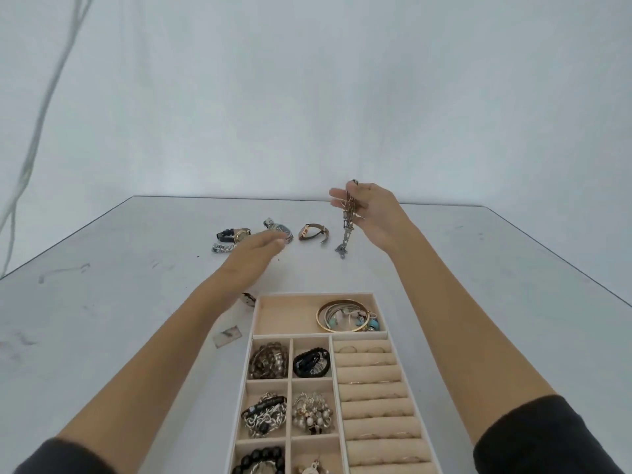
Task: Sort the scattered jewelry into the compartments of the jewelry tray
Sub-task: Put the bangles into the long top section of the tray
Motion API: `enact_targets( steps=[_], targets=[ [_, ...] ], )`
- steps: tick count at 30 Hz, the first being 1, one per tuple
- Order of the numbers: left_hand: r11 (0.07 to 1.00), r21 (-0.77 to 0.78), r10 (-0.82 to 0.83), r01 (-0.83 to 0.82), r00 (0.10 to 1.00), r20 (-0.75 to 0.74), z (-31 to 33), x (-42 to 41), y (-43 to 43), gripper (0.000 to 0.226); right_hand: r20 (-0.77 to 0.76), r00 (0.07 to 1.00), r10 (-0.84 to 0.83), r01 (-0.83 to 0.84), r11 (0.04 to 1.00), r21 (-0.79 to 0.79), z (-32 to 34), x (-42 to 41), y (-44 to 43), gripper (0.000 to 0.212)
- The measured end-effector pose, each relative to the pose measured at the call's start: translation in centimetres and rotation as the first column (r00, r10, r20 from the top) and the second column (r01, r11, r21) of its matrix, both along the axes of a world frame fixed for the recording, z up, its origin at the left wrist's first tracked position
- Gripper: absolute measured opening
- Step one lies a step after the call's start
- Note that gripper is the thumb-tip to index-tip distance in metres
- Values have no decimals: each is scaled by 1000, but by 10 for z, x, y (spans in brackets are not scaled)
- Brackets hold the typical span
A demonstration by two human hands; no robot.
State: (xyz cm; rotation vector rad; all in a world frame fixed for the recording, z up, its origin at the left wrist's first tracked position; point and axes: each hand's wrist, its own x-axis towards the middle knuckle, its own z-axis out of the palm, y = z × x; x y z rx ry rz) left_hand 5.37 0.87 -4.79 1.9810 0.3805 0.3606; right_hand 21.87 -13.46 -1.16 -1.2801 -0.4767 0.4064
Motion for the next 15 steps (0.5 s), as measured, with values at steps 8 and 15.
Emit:
enact_targets(
  steps=[8, 15],
  targets=[
    [958, -267, -92, 110, 993, 80, 16, 48, -22, 43, 69, 990, 121, -117, 991, -61, 34, -17, -2, 10],
    [937, -335, -74, 97, 994, 81, 7, 58, -31, 33, 248, 958, 144, -87, 970, -226, 40, -23, -4, 16]
  ],
)
